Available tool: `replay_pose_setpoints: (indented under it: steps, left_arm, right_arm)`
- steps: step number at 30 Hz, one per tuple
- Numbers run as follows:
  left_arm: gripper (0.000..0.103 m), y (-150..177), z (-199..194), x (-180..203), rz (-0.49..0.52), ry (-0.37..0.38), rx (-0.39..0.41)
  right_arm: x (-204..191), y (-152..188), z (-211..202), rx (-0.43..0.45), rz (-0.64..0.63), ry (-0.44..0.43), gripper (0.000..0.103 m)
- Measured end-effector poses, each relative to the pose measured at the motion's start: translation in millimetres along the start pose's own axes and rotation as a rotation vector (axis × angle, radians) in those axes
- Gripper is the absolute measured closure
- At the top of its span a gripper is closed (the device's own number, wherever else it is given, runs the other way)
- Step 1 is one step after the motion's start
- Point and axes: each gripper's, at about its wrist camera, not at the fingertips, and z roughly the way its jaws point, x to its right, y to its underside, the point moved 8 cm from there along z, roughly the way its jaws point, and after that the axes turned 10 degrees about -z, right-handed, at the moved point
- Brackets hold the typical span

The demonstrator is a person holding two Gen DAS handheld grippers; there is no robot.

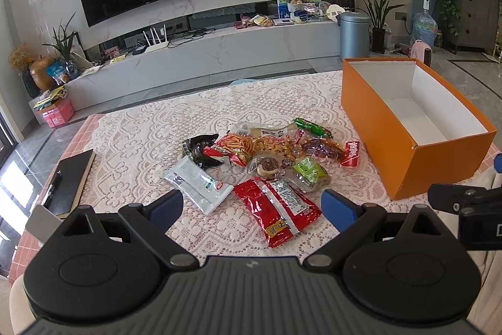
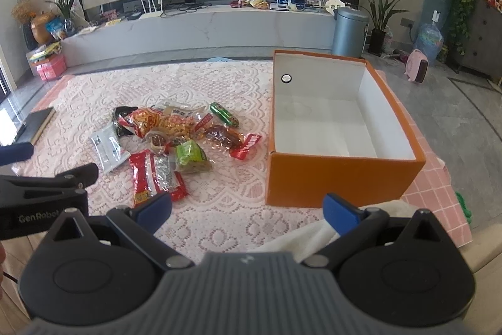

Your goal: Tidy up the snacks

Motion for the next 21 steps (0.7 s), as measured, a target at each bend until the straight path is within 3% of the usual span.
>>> replay_pose_setpoints:
  steps: [4, 7, 10, 12, 14, 21]
  left_arm:
    - [0.000, -3, 6, -4, -0.050, 0.088, -0.063]
    - [0.000, -4, 13, -11, -0.087, 0.120, -0.091]
    - [0.019, -1, 22, -17, -0.147, 0.174, -0.142]
    - [0.032, 1, 29, -21, -0.166, 0.175, -0.153]
    - [0.036, 2, 37, -24, -0.183, 0.180, -0.163]
    - [0.036, 1, 68, -31, -0.259, 0.174, -0.209]
  right_arm:
    - [-1, -2, 6, 0.029, 0.006, -0.017, 0.003]
    - [-6, -3, 13, 0.044, 0.003, -0.055, 0.011]
    - [-15, -4, 24, 0.038, -0.005, -0.090, 0.014]
    - [-22, -5, 32, 0.039, -0.021, -0.104, 0.026]
    - [-29, -5, 41, 0.028, -0.041, -0.114, 0.034]
    - [-50, -12, 78, -0.015, -0.078, -0.178, 0.037]
